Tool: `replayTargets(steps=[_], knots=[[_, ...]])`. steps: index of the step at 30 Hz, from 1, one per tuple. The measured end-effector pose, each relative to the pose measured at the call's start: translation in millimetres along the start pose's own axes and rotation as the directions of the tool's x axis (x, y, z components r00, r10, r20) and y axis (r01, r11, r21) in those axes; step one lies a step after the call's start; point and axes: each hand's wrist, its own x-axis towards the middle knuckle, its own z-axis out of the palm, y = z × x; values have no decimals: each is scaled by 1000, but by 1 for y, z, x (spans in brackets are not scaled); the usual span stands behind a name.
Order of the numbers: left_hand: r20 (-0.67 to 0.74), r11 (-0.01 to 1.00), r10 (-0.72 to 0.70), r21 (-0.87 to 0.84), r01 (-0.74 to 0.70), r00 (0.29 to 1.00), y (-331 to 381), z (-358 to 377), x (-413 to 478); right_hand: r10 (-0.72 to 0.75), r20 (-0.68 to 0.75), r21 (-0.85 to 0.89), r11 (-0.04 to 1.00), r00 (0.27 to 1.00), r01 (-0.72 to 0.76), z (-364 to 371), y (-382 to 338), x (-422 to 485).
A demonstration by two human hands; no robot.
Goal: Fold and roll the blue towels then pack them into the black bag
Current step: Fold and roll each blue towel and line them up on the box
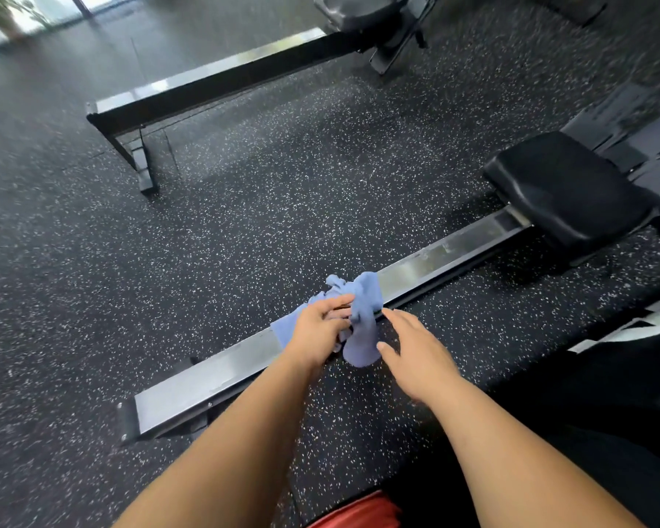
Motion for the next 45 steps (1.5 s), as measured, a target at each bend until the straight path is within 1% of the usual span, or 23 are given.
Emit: replayTargets(steps=[3,6,8,12,16,18,20,22,24,26,28,31,34,37,41,45], knots=[[41,997,10,-80,-7,999,14,4,-15,18,-41,61,998,999,-15,-11,0,-11],[110,986,27,-164,-9,994,28,10,-27,20,-71,165,986,997,-8,-18,-1,-20],[165,983,50,-183,-19,985,37,16,-38,34,-118,226,974,992,-6,-25,-4,-26],[241,983,120,-167,-80,963,55,24,-60,25,-251,249,968,968,40,-51,-13,-45],[220,978,204,-89,-188,954,68,31,-74,-6,-335,254,963,942,96,-79,-9,-68],[212,961,270,1,-277,939,73,38,-79,-15,-363,262,958,932,117,-95,-8,-83],[238,906,354,151,-394,905,79,46,-84,-29,-396,275,950,918,148,-113,-6,-97],[295,843,401,252,-475,867,87,59,-95,-47,-422,283,942,905,181,-131,-3,-116],[275,809,423,315,-497,863,93,69,-96,-79,-434,266,940,898,212,-146,-3,-125],[253,754,477,374,-540,842,103,85,-104,-85,-479,255,939,874,231,-162,2,-144],[271,700,518,411,-584,811,117,103,-114,-100,-534,234,937,839,260,-179,8,-164],[304,612,590,435,-660,748,138,127,-131,-93,-602,189,948,793,255,-201,20,-194],[339,556,637,421,-717,692,160,152,-147,-74,-674,148,961,735,233,-224,32,-227],[365,473,698,412,-779,616,183,178,-167,-67,-756,114,966,651,231,-247,40,-265],[408,387,754,358,-850,515,214,221,-200,-40,-810,103,972,585,209,-275,58,-317],[466,291,776,333,-897,425,242,273,-238,3,-863,105,979,505,173,-302,82,-373]])
